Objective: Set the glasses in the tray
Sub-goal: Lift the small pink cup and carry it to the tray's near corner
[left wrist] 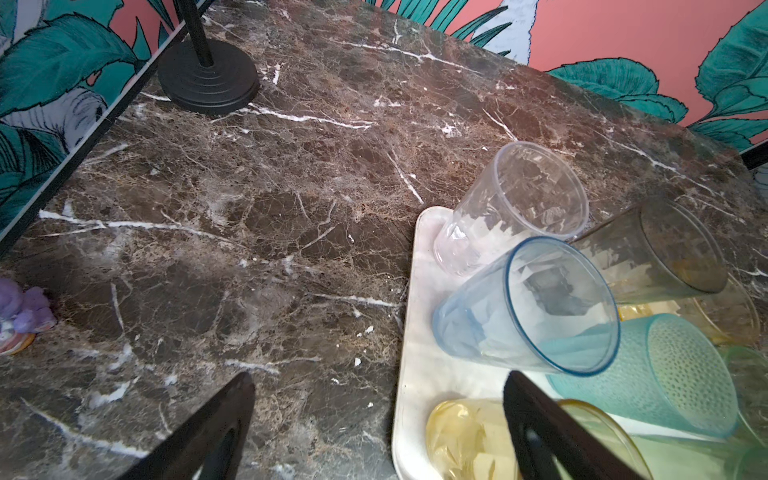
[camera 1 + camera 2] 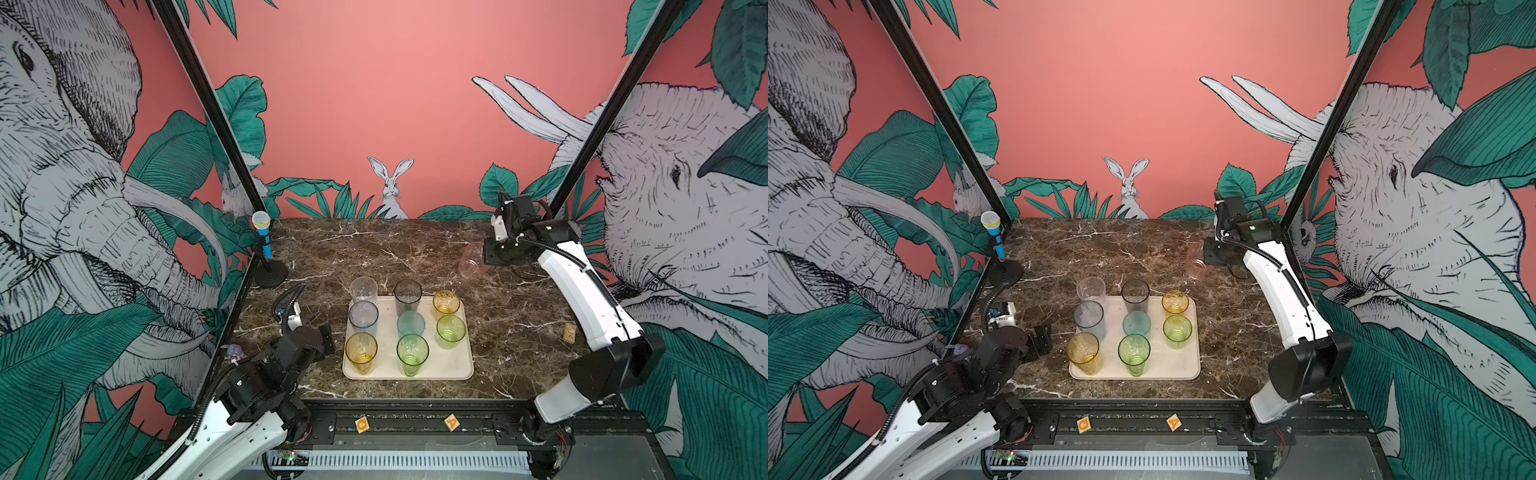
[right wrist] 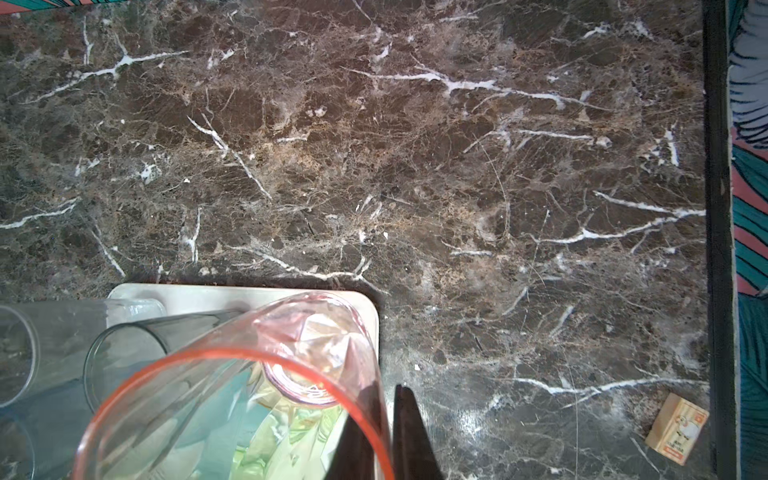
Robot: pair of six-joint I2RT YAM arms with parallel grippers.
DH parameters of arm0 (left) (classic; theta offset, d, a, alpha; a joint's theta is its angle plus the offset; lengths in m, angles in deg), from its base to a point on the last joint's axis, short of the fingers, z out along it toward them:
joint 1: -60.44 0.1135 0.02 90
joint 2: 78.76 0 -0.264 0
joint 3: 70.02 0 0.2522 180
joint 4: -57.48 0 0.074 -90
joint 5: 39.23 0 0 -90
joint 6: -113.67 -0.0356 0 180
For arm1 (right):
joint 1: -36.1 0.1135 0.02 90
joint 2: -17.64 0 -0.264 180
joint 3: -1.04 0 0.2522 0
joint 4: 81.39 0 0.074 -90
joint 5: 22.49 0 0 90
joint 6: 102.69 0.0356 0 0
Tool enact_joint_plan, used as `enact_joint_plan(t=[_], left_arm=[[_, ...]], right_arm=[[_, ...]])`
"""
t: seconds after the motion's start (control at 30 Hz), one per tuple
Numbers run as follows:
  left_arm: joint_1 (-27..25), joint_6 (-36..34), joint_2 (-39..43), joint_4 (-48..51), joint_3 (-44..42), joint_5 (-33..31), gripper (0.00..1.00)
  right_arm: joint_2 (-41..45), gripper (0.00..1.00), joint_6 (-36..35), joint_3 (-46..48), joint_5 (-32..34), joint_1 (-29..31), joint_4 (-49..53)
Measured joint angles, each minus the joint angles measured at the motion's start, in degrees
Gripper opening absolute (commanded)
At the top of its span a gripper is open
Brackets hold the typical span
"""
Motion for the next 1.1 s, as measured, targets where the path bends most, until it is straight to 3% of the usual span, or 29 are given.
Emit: enact_joint_plan(t=[0.37,1.1], left_arm=[[0.0,0.9,0.3,3.1,0.2,2.2,0.94],[0.0,3.2,2.8,6.4,0.1,4.4,0.93]], right_arm=[[13.7,0.00,0.0,9.4,2.9,4.5,5.5],[32.1,0.00,5.6,21.9,9.6,19.0,17.0]])
